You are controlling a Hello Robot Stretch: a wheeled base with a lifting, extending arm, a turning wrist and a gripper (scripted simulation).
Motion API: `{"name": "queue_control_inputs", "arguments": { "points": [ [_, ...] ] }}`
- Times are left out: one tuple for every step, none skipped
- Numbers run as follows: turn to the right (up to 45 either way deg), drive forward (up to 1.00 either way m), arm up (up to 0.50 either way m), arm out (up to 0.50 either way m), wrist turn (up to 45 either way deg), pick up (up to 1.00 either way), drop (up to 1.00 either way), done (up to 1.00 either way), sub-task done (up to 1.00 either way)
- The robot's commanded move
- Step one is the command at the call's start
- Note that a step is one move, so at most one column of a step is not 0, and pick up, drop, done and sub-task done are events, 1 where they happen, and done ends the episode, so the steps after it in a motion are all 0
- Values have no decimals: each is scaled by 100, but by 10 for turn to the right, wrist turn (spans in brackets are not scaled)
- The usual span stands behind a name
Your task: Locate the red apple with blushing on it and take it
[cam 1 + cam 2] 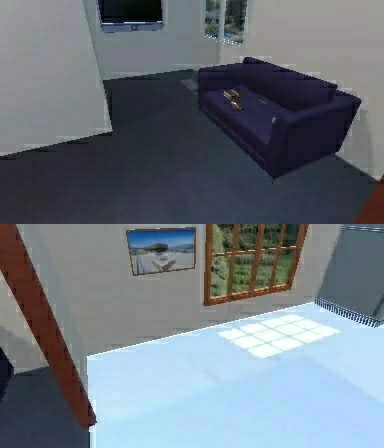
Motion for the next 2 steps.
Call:
{"name": "queue_control_inputs", "arguments": {
  "points": [
    [-450,0,0,0,0,0,0,0,0],
    [-300,0,0,0,0,0,0,0,0]
  ]
}}
